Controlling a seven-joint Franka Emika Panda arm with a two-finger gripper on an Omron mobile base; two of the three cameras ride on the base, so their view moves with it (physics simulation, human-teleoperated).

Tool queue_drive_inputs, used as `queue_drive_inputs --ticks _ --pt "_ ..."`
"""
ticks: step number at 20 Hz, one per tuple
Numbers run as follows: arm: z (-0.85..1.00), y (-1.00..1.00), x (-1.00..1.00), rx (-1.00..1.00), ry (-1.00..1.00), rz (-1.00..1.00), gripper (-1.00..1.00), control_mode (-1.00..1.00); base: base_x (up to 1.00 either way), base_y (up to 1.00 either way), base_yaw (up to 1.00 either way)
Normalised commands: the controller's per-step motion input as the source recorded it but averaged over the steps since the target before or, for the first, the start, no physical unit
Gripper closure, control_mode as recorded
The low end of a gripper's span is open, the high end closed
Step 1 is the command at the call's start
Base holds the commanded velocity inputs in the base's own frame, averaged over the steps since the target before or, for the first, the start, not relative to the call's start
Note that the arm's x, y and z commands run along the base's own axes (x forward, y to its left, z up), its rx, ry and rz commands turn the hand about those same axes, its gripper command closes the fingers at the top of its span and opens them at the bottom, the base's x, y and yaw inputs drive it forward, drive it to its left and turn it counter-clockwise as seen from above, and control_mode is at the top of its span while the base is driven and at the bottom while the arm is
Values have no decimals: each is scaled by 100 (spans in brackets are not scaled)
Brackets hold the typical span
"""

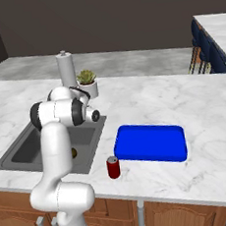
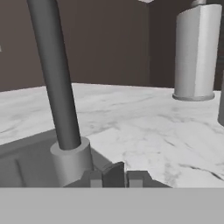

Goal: Pick up all produce items and place them in the sink. Turn on the sink faucet to wash them. Then turn the sink off and put them in the tray.

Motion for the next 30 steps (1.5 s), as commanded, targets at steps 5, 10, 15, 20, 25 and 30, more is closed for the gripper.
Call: queue_drive_inputs --ticks 5,10,15,20,25,30 --pt "0 -61 0 7 14 -8 100 -100 0 0 0" --pt "0 -66 0 6 17 -12 100 -100 0 0 0" --pt "0 -68 0 6 15 -12 100 -100 0 0 0" --pt "-1 -72 0 6 13 -11 100 -100 0 0 0" --pt "-7 -78 0 7 9 -6 100 -100 0 0 0" --pt "-11 -80 0 8 7 -4 100 -100 0 0 0"
